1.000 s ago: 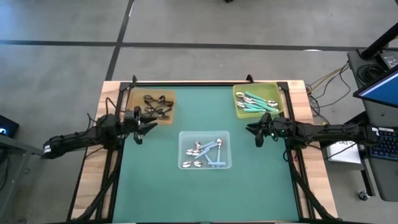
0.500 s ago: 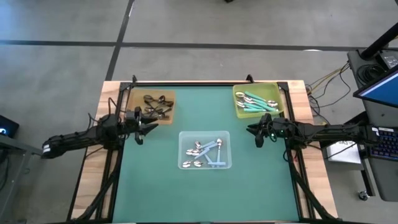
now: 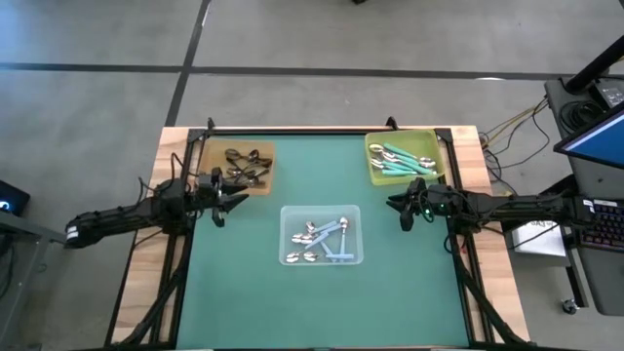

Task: Sort silverware by color (type)
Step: Return to Home Position

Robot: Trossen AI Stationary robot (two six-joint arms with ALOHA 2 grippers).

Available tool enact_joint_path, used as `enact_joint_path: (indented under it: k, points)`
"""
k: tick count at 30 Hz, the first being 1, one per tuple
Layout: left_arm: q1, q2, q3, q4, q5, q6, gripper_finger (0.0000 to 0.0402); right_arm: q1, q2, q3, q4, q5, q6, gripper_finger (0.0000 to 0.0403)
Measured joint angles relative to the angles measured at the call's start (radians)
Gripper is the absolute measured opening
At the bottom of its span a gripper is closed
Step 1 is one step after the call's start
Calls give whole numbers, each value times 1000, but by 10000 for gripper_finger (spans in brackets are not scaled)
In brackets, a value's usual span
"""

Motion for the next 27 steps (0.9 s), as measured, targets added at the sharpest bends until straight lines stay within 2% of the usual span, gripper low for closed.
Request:
enact_joint_path:
  k: [27]
  points:
    - [0,14,0,0,0,0,128,0,0,0,-1,0,0,77]
